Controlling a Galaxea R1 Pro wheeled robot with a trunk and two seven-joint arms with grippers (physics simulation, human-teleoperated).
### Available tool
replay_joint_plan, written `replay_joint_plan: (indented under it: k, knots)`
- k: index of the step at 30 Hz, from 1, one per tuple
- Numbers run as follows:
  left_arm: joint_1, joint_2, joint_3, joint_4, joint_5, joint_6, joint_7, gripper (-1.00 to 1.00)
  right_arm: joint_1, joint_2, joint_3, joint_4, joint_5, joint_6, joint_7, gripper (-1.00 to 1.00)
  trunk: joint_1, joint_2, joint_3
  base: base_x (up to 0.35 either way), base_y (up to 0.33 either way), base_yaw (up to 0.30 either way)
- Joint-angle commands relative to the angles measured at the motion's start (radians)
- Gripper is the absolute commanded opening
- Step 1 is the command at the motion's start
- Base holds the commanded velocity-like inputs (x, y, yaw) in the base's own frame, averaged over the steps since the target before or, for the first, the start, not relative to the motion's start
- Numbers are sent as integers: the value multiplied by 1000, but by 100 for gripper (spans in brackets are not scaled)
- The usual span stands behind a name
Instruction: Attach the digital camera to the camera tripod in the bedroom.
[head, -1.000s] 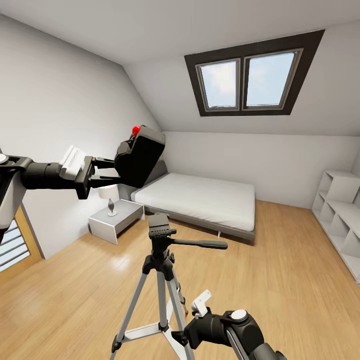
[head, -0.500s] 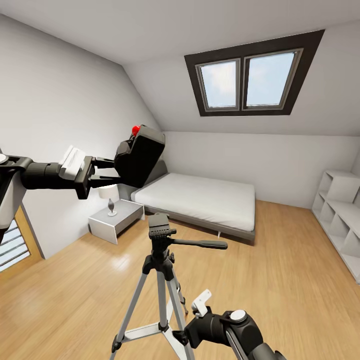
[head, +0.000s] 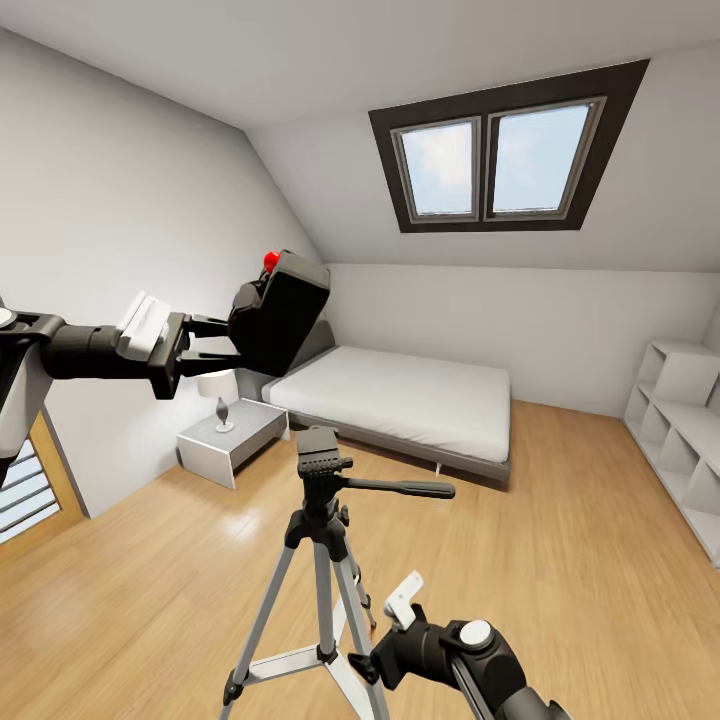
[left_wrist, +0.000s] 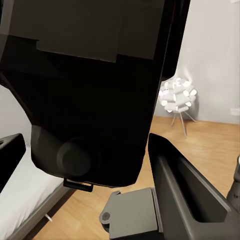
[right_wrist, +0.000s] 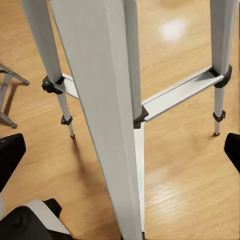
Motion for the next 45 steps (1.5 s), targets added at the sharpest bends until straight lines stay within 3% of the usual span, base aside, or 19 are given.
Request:
replay_joint_plan:
  k: [1,23,31,45]
  knots:
    - [-1,1,-2,0,5,7,-2,-100,0,0,-1,-1,15,-2,8,100,0,-1,0,0,0,0]
    - [-1,1,-1,0,6,6,-5,-100,0,1,4,0,33,-85,9,100,0,-1,0,0,0,0]
    - [0,1,-2,0,6,5,-4,-100,-1,2,28,21,34,-98,9,100,0,-1,0,0,0,0]
    - [1,-1,-3,2,6,5,-5,-100,-3,2,63,55,35,-192,8,100,0,-1,0,0,0,0]
